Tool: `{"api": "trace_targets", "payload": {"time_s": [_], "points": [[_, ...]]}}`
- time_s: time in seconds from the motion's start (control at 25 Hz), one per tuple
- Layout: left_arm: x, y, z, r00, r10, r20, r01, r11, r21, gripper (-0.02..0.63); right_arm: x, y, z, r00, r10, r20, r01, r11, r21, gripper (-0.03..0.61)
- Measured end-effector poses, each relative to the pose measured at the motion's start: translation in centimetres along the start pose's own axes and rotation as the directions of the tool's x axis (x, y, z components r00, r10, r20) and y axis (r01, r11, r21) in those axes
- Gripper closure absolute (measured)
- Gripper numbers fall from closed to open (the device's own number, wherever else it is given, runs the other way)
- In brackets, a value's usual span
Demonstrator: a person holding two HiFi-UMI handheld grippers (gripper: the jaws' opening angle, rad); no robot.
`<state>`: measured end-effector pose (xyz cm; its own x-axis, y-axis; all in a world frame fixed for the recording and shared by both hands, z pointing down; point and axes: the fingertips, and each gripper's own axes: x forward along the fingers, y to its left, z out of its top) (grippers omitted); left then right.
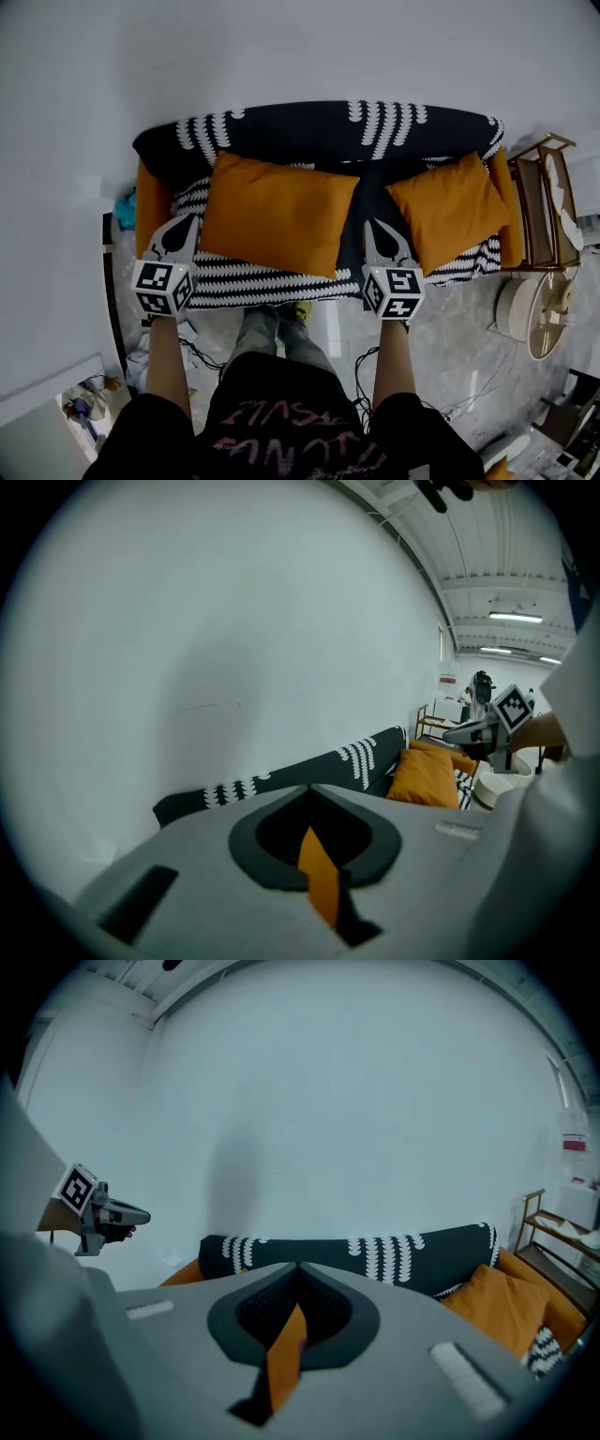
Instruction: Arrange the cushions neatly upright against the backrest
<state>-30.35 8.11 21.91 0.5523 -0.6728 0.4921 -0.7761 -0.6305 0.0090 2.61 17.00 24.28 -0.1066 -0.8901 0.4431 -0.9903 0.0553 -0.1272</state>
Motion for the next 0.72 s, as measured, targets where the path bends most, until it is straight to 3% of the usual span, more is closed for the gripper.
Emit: {"api": "trace_targets", "payload": {"time_s": [0.32,0.52,0.72], "points": [[4.7,2.3,-3.7,0.997,-0.048,-0.061,0.047,0.999,-0.021,0.606,3.6,-0.3,-2.9,0.996,-0.052,-0.066,0.053,0.999,0.012,0.565],[6.9,3.8,-6.3,0.994,-0.065,-0.093,0.061,0.997,-0.042,0.606,5.7,0.3,-5.0,0.991,-0.076,-0.114,0.071,0.997,-0.039,0.565],[9.8,4.7,-9.0,0.989,-0.065,-0.13,0.058,0.997,-0.056,0.606,8.4,-0.3,-8.5,0.984,-0.082,-0.156,0.082,0.997,-0.006,0.565]]}}
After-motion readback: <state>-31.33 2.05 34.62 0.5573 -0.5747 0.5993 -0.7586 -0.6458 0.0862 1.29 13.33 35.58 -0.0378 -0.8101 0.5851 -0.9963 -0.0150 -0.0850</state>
